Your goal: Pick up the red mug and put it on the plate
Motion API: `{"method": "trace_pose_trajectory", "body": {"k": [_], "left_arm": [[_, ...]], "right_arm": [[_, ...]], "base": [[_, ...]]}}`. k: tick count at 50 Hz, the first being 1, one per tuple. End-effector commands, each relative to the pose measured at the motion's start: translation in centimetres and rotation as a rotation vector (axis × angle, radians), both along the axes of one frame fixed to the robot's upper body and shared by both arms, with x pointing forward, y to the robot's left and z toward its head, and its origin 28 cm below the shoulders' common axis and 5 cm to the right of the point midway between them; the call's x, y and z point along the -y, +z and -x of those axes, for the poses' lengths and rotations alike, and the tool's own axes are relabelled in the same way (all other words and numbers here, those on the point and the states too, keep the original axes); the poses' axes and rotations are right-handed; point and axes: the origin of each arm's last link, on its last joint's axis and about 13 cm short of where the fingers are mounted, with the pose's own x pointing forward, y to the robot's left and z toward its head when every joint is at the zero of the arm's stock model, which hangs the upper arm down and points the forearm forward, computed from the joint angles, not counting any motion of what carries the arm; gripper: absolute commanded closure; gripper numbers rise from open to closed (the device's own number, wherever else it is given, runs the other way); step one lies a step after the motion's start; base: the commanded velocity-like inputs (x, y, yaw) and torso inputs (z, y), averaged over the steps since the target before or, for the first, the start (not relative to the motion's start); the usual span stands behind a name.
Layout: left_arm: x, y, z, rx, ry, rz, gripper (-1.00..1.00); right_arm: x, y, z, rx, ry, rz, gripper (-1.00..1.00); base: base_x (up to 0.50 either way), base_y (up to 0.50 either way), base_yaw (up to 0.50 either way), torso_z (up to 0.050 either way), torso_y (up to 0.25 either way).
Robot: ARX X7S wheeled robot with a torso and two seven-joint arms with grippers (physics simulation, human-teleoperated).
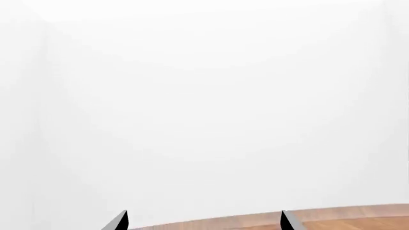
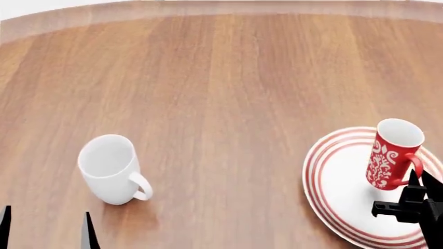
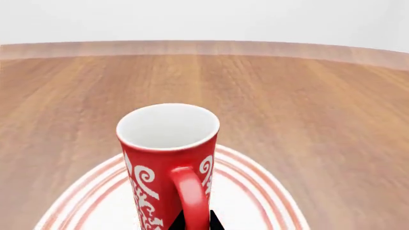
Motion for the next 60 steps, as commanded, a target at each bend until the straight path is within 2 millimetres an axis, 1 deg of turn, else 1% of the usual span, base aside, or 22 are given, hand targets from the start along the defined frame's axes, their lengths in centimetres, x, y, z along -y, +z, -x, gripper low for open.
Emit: {"method": "trace_pose_trajectory", "body": {"k": [1,7,51,60], "left_arm": [[0.0,0.0,0.0,0.003,-0.007,0.003,-1.0],[0.0,0.0,0.0,0.007,-0.009,0.006,-1.0],[0.0,0.0,0.0,0.009,-0.019,0.001,-1.0],[0.0,0.0,0.0,0.009,-0.022,-0.001,-1.0]], "right_arm": [[0.1,0.2,-0.1,0.023,-0.008,-0.014,1.0],[0.1,0.2,-0.1,0.029,-0.005,-0.018,1.0],[-0.3,-0.9,0.5,-0.003,0.001,-0.021,1.0],[-0.6,-1.6,0.8,-0.021,0.025,0.001,1.0]], "base": [[0.0,0.0,0.0,0.0,-0.113],[0.0,0.0,0.0,0.0,-0.094],[0.0,0.0,0.0,0.0,0.0],[0.0,0.0,0.0,0.0,0.0]]}}
